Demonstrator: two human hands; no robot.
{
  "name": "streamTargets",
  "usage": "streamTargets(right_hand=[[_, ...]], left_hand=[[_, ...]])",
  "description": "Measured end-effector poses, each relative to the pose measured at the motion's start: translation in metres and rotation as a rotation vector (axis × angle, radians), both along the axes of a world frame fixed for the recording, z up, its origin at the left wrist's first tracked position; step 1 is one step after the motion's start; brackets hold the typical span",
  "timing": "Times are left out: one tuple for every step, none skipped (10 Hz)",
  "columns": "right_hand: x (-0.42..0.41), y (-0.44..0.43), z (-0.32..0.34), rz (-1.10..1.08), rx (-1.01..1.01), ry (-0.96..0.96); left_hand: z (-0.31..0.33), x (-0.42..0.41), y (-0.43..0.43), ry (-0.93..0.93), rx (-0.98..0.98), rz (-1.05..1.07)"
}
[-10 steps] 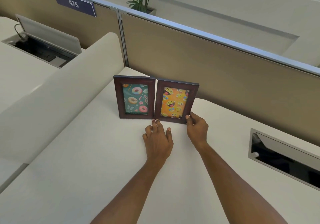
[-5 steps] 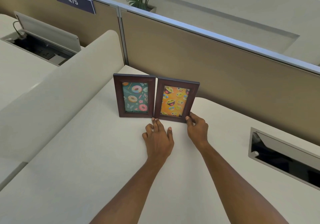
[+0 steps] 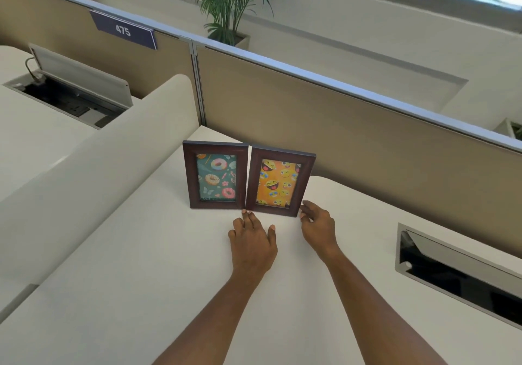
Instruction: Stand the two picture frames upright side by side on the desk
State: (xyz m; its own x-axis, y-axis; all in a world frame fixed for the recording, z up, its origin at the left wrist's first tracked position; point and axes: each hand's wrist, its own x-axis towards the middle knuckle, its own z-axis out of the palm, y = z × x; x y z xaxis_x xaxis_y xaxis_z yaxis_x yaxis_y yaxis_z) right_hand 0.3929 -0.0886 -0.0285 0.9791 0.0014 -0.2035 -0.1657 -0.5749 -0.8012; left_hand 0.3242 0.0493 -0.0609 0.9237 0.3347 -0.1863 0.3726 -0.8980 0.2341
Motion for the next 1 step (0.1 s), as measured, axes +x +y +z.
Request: streamTargets(right_hand=[[-0.0132,-0.0092,0.0041,-0.054,0.029,-0.037]], left_hand=[[0.0002,-0.0067,0.0031,-0.025,-0.035,0.018]])
